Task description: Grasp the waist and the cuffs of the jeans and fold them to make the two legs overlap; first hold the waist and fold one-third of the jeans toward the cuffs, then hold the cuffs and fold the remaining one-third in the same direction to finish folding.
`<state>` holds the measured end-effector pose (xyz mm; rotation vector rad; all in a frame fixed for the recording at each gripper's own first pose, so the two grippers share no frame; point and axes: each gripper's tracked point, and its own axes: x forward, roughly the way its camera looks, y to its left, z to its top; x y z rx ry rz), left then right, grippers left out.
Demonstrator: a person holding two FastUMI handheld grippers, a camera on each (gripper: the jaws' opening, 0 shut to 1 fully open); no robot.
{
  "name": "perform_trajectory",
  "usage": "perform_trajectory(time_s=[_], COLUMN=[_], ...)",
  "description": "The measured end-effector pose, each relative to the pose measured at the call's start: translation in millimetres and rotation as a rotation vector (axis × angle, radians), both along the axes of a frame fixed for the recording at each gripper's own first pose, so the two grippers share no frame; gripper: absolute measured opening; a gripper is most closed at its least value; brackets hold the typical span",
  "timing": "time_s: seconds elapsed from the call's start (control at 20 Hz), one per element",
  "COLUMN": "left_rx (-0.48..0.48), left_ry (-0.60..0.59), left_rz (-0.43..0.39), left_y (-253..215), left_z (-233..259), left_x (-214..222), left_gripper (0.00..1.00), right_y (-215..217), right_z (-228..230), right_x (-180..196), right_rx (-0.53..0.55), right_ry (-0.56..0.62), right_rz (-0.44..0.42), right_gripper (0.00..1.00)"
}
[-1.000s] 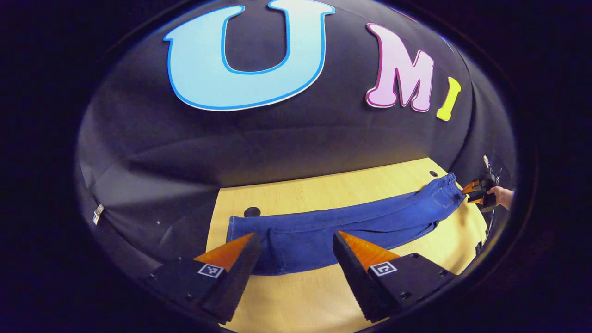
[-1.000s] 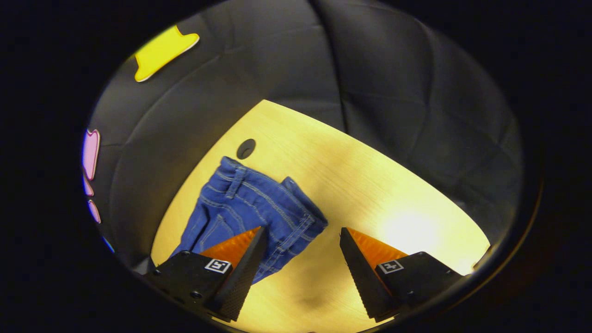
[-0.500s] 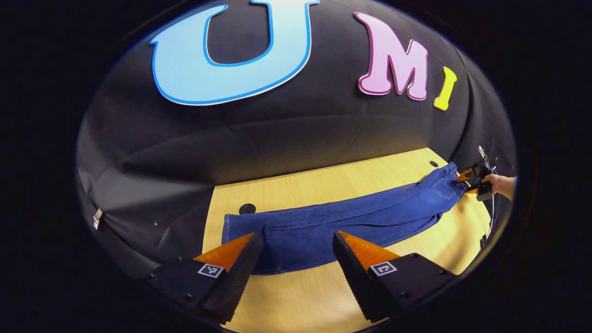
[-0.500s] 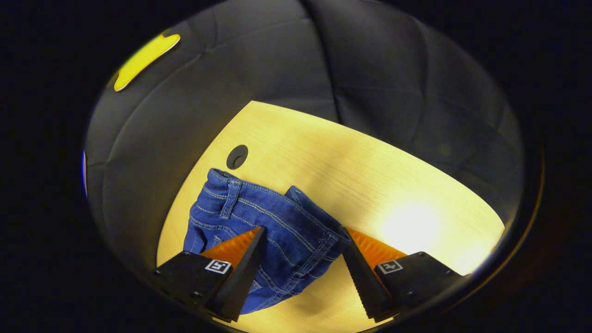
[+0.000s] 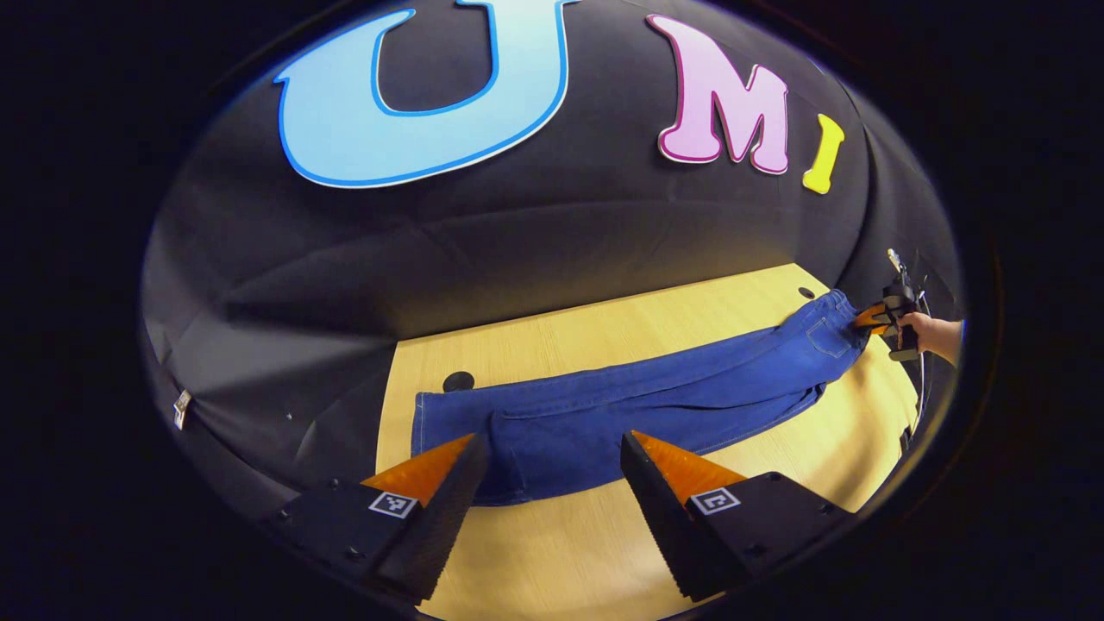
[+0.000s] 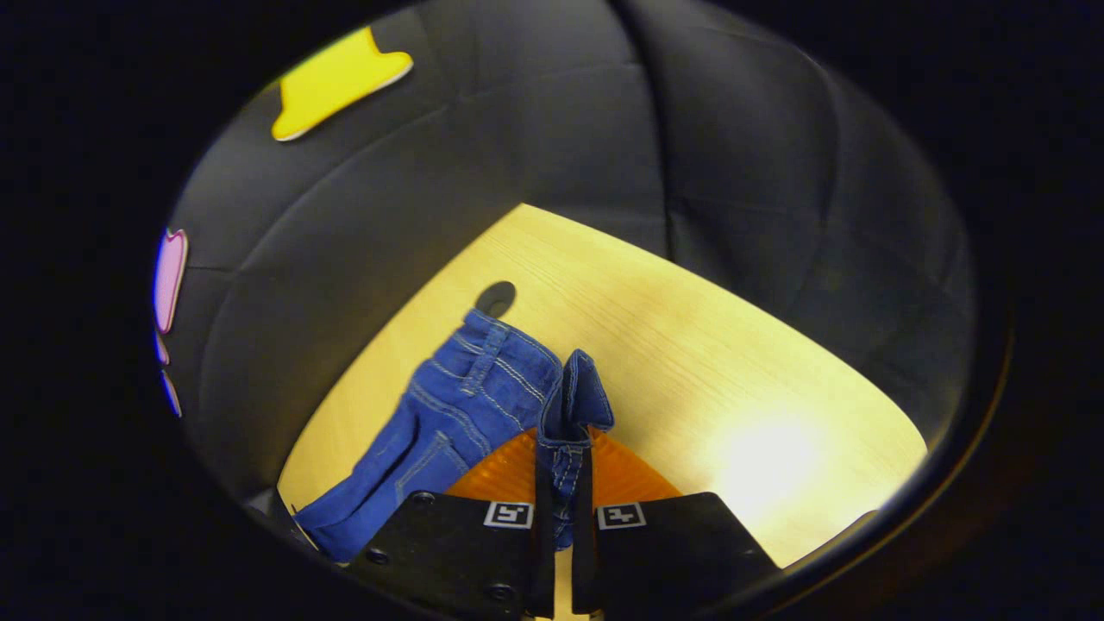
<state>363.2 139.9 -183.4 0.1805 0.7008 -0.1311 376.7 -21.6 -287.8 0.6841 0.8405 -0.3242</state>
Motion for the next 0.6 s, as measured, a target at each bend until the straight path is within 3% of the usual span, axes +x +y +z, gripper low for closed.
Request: perform_trajectory(time_s=[0.2, 0.6], left_rx=[-0.002, 0.008], left_ry=[0.001, -0.006], left_rz=[0.022, 0.033], left_y=[16.7, 49.9], left_z=[-1.2, 12.3], left_x=[-13.9, -58.4], left_gripper=[0.99, 0.99], right_y=[1.0, 27.8], right_z=[69.5, 136.6], right_x=[-3.7, -26.4], right_rx=[-0.053, -0.15], right_ry=[-0.165, -0.473], right_rz=[0.052, 0.277], right_gripper=[0.12, 0.12])
